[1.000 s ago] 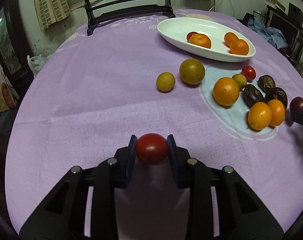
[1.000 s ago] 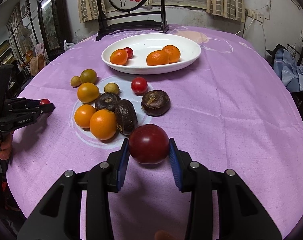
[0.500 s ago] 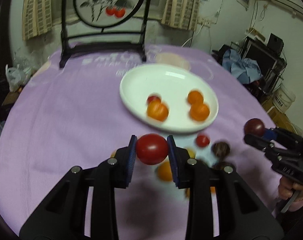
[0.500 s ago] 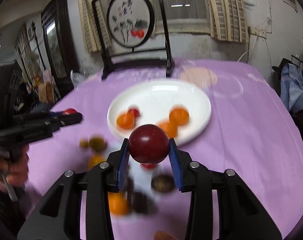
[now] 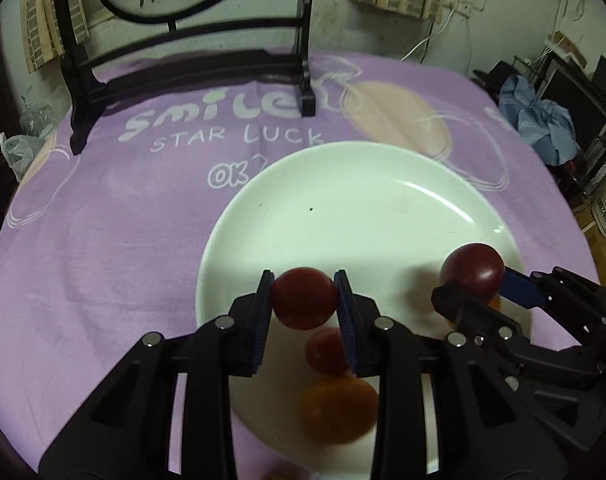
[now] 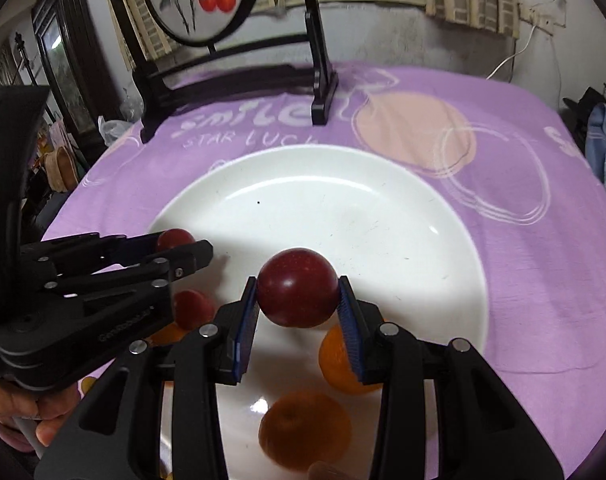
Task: Organize fruits
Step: 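Carry the plum and tomato over the white plate and open both grippers, then grasp a dark brown fruit with the right gripper while the left gripper grasps an orange tomato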
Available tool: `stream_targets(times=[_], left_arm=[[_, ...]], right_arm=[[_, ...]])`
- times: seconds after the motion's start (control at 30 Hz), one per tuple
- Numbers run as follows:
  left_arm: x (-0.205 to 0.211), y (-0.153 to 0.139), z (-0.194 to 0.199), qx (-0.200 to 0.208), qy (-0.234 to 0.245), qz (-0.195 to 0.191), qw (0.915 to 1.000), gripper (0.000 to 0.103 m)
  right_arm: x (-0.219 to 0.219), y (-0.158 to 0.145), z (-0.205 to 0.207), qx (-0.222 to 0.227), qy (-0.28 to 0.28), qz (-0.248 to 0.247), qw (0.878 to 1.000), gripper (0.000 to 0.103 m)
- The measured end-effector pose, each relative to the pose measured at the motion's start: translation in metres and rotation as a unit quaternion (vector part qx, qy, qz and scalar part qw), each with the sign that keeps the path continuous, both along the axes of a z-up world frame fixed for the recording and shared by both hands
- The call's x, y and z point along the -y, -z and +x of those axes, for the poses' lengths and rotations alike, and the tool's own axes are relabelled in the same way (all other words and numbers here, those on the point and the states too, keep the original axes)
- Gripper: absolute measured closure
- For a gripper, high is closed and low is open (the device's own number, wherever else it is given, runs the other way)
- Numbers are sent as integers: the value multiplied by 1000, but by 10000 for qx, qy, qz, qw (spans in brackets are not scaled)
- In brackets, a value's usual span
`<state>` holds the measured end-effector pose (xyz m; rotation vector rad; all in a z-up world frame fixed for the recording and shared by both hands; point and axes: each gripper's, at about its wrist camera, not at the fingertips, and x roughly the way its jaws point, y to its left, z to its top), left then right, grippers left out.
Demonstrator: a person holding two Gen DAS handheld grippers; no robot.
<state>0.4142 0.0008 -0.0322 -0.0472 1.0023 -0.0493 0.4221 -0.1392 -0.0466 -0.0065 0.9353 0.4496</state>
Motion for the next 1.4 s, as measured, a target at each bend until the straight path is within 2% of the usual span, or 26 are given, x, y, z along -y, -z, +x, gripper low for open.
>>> stream_targets(times=[0.07,0.1,0.17,0.23,0.27,0.4,0.47,0.57,0.7,0.77,0.8,0.93,1.07,1.2,1.4], left_arm=[[-4,11,9,-155,-37,-4,9999,72],[-6,14,11,-191,-51,-5,9998,72],[-9,19,14,-266,-98,4,9996,71],[-10,18,13,-287,-123,-2,9995,47],[-12,12,8,-159,-193,12,9997,33],[-20,-20,-28,406,-336,-217,9984,12],[-25,-31,-52,650,-414,-383,9963,8],[-32,-37,-88,769,-500,-560,9942,6],[-38,-31,-137,877,-564,-730,9919,5],[-38,-19,-163,1027,-664,-579,9908,4],[-39,-12,-172,975,-771,-473,9911,4],[-43,12,-205,796,-833,-594,9916,4],[-47,15,-218,795,-893,-577,9911,4],[-46,13,-221,904,-890,-479,9908,4],[-43,15,-220,837,-841,-310,9925,4]], right_arm=[[-3,2,3,-3,-49,-33,10000,63],[-4,1,3,16,-93,-43,9999,58],[-3,-3,0,5,-132,39,9999,55],[2,-13,-9,106,-168,214,9996,54],[5,-18,-15,191,-180,254,9993,54],[25,-38,-60,632,-173,512,9965,51],[34,-39,-81,736,-137,646,9951,51],[49,-32,-114,870,-11,741,9935,51],[70,-15,-145,739,150,1059,9915,51],[77,-9,-154,541,200,1176,9914,51],[80,-9,-157,526,193,1261,9904,51],[90,2,-172,446,317,1271,9904,51],[90,12,-181,155,100,1533,9880,51],[87,14,-190,89,-39,1597,9871,51],[92,19,-195,-67,-53,1804,9836,51]])
